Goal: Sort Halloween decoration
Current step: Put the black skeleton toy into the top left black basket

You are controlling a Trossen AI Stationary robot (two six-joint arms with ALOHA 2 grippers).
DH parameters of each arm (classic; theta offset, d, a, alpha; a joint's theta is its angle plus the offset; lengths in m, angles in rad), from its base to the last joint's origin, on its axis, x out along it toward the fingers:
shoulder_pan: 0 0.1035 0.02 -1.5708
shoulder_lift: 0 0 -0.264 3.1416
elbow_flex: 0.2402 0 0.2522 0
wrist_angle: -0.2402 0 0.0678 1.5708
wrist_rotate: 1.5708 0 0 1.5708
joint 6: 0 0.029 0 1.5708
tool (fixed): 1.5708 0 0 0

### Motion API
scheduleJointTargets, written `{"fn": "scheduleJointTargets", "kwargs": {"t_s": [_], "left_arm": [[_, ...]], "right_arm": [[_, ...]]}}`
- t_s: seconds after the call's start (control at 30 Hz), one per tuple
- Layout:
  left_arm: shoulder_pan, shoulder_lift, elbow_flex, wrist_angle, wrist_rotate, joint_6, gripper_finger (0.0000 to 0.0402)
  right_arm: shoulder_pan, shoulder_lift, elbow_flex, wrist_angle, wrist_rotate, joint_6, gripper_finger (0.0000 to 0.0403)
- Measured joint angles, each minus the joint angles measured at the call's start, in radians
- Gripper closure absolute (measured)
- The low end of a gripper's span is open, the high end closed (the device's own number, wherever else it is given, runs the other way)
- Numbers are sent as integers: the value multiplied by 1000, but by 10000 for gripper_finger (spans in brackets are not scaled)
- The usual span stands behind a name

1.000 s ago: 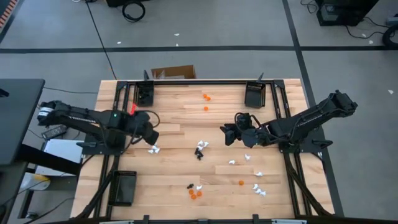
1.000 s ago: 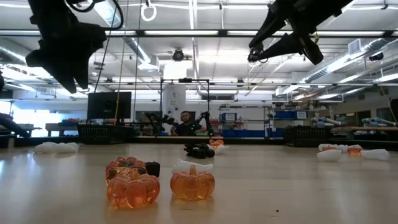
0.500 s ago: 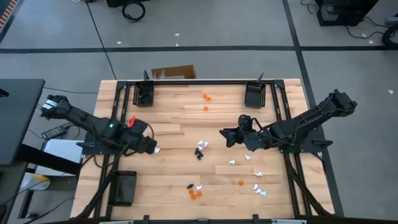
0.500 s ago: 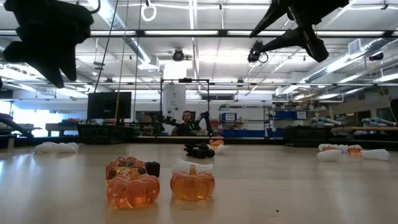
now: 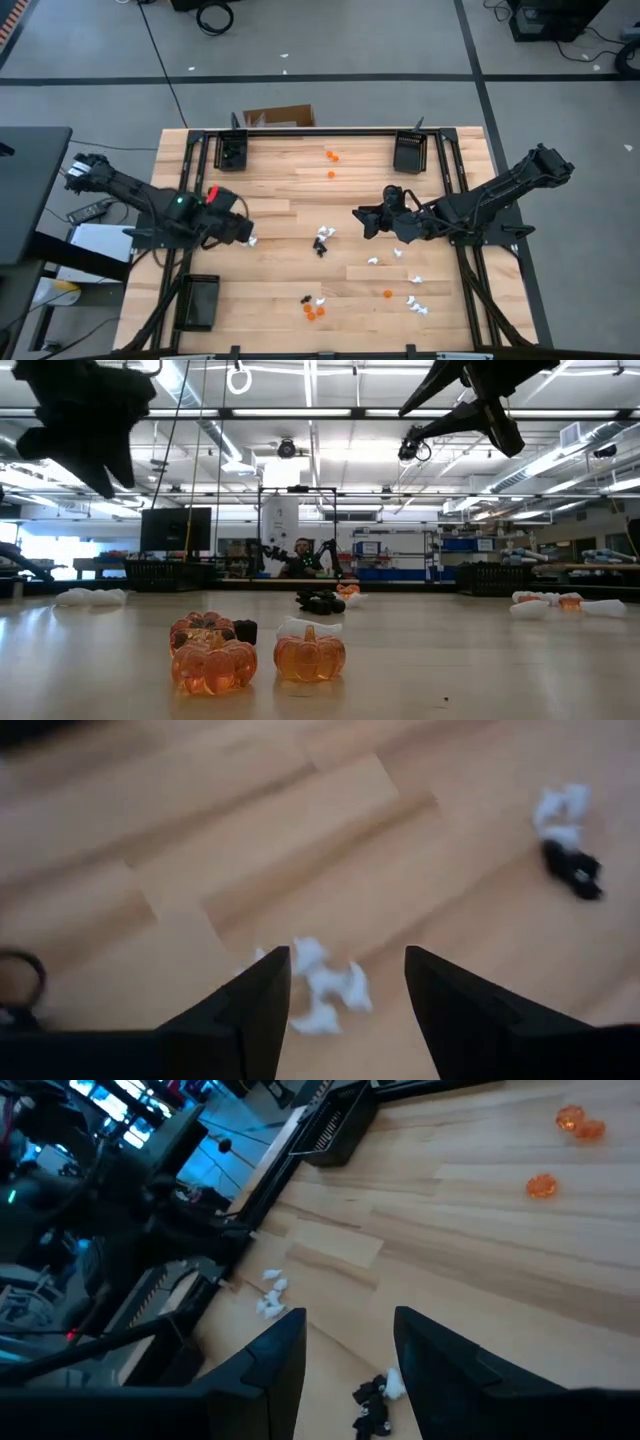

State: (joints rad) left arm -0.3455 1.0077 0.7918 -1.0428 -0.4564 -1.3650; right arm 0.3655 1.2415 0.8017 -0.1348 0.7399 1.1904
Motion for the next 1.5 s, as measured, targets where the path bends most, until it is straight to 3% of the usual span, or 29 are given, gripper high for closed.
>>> {"fn": "scheduleJointTargets", "kwargs": {"t_s": [0.13,0.2,0.27,0.43,0.57,0.7,0.8,0.87,1.03,1.2,1.3,1.5], "left_arm": [[148,0,0,33,2,214,196],[226,0,0,136,26,397,196],[287,3,0,292,100,613,199],[382,106,0,661,397,1187,217],[394,252,0,822,478,1404,237],[362,385,0,940,548,1318,252],[317,448,-2,1007,549,1178,258],[281,463,-1,1041,548,1107,259],[183,454,-1,1063,512,1061,259],[115,446,0,1080,475,1000,260],[79,446,0,1066,462,953,260],[0,445,0,1075,290,912,260]], "right_arm": [[-37,0,0,-2,0,-77,242],[-81,0,0,-15,1,-137,242],[-139,0,0,-29,1,-213,242],[-334,0,0,4,-2,-445,242],[-451,0,0,68,-120,-494,242],[-472,0,0,57,-302,-459,242],[-402,0,0,23,-397,-342,242],[-335,0,0,-1,-374,-255,242],[-155,0,0,-12,-176,-81,242],[-40,-1,0,-20,-23,-7,242],[-30,-1,0,-33,0,-36,242],[-64,-1,0,-56,-37,-157,242]]}}
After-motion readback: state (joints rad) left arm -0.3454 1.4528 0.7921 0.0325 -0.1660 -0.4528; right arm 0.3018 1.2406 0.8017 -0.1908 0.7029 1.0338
